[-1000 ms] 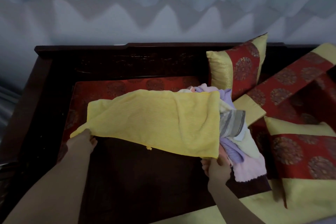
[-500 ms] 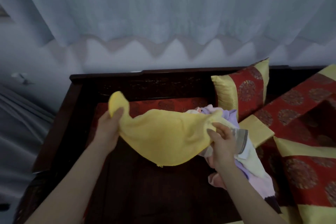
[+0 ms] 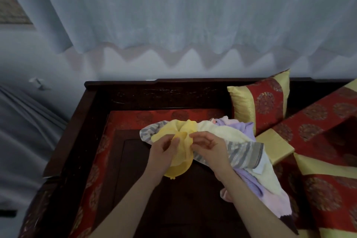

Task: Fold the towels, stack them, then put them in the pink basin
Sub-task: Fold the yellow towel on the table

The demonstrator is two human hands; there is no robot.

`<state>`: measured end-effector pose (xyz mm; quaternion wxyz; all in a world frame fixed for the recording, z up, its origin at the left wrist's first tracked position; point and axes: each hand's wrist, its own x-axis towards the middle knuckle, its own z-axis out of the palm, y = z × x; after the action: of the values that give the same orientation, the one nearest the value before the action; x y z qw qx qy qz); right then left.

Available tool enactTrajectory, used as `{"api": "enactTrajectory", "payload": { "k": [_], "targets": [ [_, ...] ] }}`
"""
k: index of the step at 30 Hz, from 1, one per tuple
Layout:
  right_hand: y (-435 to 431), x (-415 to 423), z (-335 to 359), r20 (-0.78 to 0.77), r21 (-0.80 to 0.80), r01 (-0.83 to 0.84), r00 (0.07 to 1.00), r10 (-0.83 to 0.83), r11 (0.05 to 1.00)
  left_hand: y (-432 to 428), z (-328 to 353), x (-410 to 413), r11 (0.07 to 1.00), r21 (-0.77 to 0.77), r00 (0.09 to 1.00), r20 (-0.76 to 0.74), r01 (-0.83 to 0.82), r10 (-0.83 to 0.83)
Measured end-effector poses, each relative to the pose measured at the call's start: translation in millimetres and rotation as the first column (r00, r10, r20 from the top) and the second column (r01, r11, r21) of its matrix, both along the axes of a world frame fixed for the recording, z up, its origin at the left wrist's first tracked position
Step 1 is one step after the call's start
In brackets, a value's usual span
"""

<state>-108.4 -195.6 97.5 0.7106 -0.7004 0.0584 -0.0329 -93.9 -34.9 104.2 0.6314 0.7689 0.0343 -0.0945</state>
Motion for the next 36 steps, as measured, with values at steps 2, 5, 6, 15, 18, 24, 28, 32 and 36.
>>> {"api": "enactTrajectory", "payload": {
  "k": [2, 5, 6, 15, 18, 24, 28, 32, 36],
  "targets": [
    [0, 1, -3, -0.010, -0.055, -0.030, 1.000, 0.029, 0.998, -1, -1, -4, 1.000, -0.001, 1.000, -0.020, 0.009, -0.009],
    [-2, 7, -9, 0.014, -0.272, -0.011, 1.000, 0.016, 0.962, -3, -2, -9, 1.000, -0.015, 0.999, -0.032, 0.003, -0.003],
    [-3, 9, -9, 0.015, -0.325, -0.029, 0.999, 0.036, 0.945, -2, -2, -10, 0.999, -0.032, 0.999, -0.040, -0.004, 0.003],
    [-16, 11, 9, 0.063, -0.421, -0.172, 0.974, 0.218, 0.891, 4, -3, -5, 0.958, -0.220, 0.972, -0.186, -0.183, 0.143],
    [-6, 12, 13, 0.073, -0.458, -0.185, 0.967, 0.244, 0.870, 4, -2, -7, 0.950, -0.277, 0.973, -0.214, -0.144, 0.085],
    [3, 16, 11, 0.113, -0.481, -0.144, 0.968, 0.224, 0.865, 8, -2, -13, 0.966, -0.257, 0.997, -0.067, 0.026, -0.044],
    [4, 17, 10, 0.097, -0.444, -0.183, 0.963, 0.250, 0.877, 14, -4, -12, 0.994, -0.076, 0.991, 0.108, 0.085, -0.077],
    [-8, 13, 0, 0.053, -0.502, -0.293, 0.929, 0.366, 0.814, 22, -6, -12, 0.999, 0.021, 0.986, 0.160, 0.037, -0.040],
    [-6, -3, -40, -0.052, -0.863, -0.248, 0.910, 0.412, 0.440, 41, -5, -28, 0.987, -0.153, 0.994, 0.086, -0.057, 0.071]
  ]
}}
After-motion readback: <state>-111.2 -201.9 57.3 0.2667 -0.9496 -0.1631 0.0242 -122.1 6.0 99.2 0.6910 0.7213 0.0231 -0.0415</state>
